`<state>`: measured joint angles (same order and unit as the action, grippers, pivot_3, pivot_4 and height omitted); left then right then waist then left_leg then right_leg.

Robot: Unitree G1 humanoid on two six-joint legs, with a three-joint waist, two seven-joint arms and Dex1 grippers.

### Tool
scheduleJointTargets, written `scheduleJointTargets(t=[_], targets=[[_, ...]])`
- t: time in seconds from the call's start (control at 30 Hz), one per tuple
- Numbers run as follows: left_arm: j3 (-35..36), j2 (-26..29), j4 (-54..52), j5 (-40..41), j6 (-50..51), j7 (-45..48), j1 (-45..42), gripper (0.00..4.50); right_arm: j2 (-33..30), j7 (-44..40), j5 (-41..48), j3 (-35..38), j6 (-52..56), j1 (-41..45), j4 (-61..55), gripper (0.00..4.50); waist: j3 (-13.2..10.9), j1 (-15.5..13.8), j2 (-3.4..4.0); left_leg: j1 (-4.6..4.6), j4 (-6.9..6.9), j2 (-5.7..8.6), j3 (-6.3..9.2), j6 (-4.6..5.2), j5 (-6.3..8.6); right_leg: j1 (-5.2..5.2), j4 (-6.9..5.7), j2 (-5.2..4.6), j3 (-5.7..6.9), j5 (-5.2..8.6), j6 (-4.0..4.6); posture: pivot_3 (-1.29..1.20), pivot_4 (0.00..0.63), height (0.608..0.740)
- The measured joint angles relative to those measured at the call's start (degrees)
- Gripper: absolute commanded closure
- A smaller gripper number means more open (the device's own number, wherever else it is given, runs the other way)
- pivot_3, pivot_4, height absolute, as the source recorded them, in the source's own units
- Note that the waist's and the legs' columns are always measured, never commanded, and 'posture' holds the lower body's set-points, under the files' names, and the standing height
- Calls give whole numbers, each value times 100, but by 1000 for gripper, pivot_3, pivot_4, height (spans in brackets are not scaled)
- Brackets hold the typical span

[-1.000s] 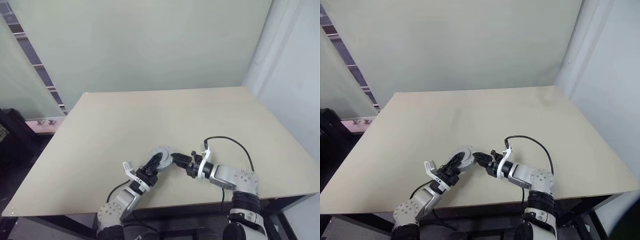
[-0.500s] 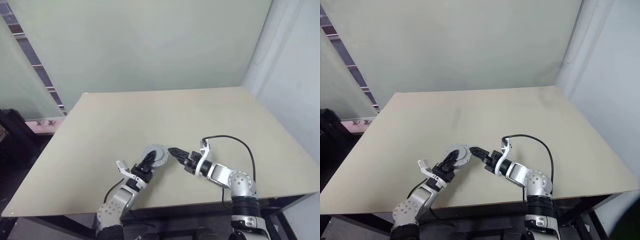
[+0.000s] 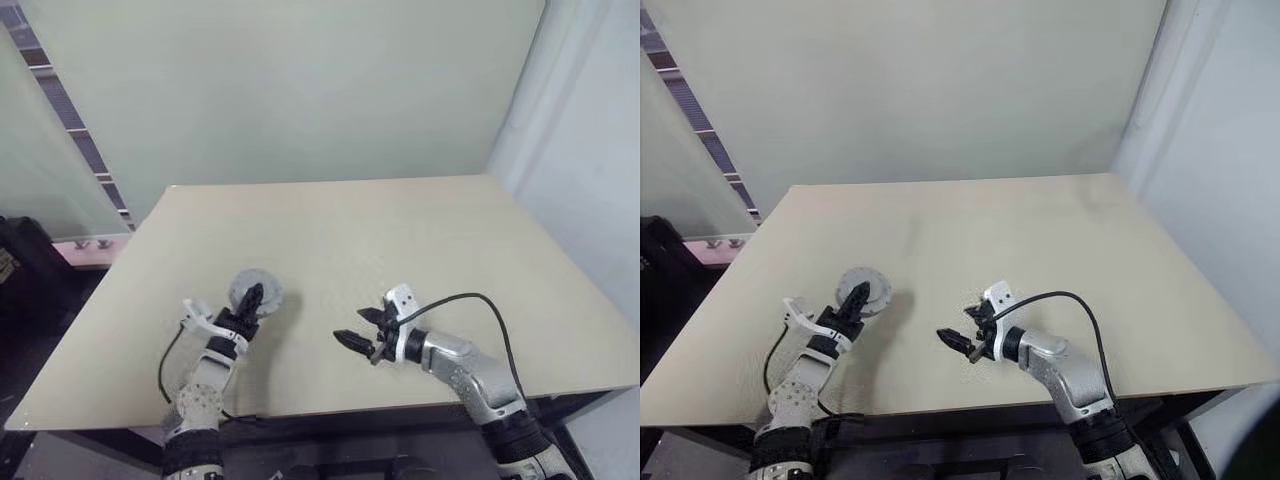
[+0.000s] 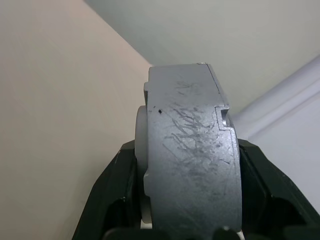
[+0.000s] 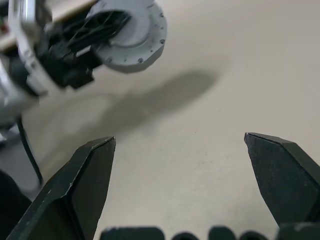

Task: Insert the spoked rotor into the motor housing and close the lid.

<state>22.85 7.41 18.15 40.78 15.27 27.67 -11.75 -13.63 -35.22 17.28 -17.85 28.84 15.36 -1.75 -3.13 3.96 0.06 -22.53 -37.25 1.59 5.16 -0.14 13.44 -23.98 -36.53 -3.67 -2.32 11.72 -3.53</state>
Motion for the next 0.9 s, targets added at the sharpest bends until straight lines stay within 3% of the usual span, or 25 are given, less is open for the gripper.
scheduleJointTargets(t=[0.13,0.5,0.73,0.9], targets=[[-145,116,399,-590,-436,-15,-117,2472,-22,-7,-380,-195,-403,-8,2,0,0,-97,-25,1,-4,-1,7,0,0,1,-4,1,2,-1,-1,0,0,740],[-164,179,868,-1088,-708,-266,-241,2472,39,-3,-735,-301,-533,-28,7,0,5,-117,-48,4,-5,-1,12,0,0,5,-9,2,4,-8,3,0,0,740],[-167,308,962,-1238,-797,-397,-338,87,81,0,-832,-301,-533,-30,15,0,5,-118,-53,41,-8,-2,15,0,0,39,-11,3,6,-9,6,0,0,740],[-176,422,1156,-1565,-1017,-599,-351,20,87,-2,-885,-301,-533,-29,53,0,3,-119,-58,81,-2,-6,10,-1,1,74,-9,1,8,-2,16,0,0,740]])
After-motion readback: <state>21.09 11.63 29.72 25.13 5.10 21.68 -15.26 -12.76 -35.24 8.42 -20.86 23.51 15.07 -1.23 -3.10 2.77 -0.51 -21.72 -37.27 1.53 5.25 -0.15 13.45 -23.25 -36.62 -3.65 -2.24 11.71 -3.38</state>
